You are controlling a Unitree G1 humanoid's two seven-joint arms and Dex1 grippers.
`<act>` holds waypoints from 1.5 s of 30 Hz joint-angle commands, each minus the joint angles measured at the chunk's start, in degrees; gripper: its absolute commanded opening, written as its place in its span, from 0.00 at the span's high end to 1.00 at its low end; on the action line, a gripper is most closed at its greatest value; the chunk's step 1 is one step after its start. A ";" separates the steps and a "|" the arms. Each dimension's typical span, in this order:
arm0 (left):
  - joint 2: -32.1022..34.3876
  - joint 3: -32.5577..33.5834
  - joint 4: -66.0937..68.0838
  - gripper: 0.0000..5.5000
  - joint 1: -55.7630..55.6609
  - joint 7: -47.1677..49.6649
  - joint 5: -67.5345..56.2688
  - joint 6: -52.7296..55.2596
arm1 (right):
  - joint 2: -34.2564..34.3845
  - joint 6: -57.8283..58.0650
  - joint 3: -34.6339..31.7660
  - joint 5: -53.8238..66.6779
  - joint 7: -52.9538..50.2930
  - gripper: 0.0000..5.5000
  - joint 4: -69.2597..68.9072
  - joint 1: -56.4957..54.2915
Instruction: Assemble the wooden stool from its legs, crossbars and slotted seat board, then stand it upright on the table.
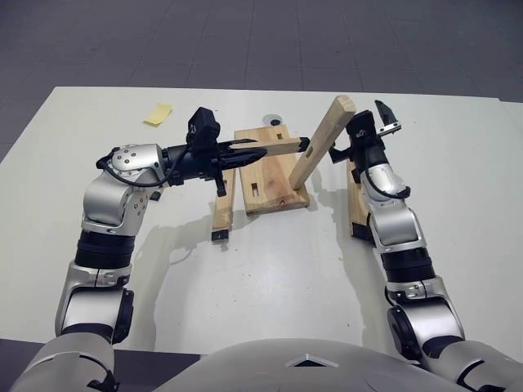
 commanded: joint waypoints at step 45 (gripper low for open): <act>-2.80 -3.88 4.08 0.92 -2.72 -1.60 6.23 -3.19 | 2.40 -0.07 3.48 -1.65 2.63 0.02 -2.71 1.50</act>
